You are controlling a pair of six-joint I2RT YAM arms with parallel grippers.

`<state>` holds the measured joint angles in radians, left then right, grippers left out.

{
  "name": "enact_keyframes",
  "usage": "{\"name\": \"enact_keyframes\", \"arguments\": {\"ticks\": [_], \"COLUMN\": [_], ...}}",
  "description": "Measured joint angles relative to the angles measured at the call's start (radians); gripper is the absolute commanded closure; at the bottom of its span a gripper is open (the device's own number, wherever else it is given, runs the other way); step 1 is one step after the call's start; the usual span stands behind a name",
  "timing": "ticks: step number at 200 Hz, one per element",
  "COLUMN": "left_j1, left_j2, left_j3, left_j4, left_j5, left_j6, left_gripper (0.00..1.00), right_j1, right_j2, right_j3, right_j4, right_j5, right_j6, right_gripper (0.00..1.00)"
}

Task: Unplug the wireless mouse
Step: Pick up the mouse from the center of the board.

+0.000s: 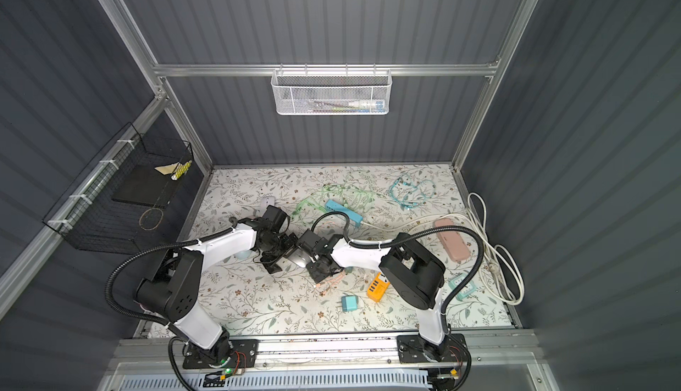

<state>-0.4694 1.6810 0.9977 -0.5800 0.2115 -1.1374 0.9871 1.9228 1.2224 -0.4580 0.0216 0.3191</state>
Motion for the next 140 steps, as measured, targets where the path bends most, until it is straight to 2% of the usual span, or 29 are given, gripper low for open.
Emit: {"name": "enact_keyframes", "arguments": {"ticks": [30, 78, 140], "left_j1": [0.001, 0.02, 0.021], "left_j2": [0.038, 0.051, 0.145], "left_j3": [0.059, 0.095, 0.23], "left_j4": [-0.081, -0.097, -0.135], "left_j5": [0.011, -0.021, -0.036], "left_j6": [-0.071, -0.193, -0.208], "left_gripper": [0.06, 0.05, 0.06], "right_j1": [-0.001, 0.027, 0.027], "right_j2": [-0.013, -0.035, -0.045], "right_j3": [-0.026, -0.075, -0.099], "right_j4": [0.032, 0.108, 0.151], "right_j5": [0.003, -0.023, -0.044], "right_j6": [0.017, -0.014, -0.03], "right_gripper": [1.0, 1.0, 1.0]}}
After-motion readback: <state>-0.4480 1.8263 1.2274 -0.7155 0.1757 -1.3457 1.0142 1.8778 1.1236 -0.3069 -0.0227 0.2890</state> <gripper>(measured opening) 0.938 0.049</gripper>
